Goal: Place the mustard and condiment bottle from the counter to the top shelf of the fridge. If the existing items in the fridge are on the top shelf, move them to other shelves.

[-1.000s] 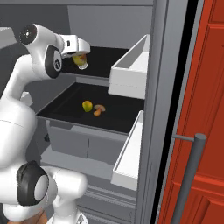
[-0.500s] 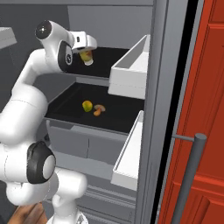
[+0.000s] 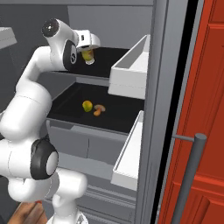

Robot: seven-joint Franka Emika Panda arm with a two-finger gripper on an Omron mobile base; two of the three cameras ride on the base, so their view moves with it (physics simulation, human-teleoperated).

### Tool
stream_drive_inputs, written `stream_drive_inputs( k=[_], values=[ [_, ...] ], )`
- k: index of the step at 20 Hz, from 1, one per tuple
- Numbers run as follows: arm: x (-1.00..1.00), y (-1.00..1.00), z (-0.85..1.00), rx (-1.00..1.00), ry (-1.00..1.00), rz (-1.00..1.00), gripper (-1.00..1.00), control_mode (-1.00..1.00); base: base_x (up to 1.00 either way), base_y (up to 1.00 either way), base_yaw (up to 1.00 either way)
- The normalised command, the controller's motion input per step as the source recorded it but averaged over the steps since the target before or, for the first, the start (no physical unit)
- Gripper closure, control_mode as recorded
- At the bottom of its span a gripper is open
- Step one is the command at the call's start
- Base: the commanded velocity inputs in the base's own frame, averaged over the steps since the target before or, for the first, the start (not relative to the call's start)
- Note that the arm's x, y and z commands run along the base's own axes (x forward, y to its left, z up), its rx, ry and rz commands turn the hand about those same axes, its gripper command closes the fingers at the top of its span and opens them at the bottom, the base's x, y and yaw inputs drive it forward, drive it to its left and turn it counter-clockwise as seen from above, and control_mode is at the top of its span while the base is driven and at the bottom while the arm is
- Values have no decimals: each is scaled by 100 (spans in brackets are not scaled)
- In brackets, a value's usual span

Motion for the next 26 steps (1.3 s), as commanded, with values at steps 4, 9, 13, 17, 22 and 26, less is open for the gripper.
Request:
stream_drive_inputs(
  k=[4,9,13,17,22,26],
  values=[
    [0,0,0,0,0,0,-100,-100,0,0,0],
    [4,0,0,0,0,0,-100,-100,0,0,0],
    [19,0,0,0,-1,0,-100,-100,0,0,0],
    [10,0,0,0,0,0,-100,-100,0,0,0],
    [29,0,0,0,0,0,-100,-100,0,0,0],
    [29,0,0,0,0,0,-100,-100,0,0,0]
  ],
)
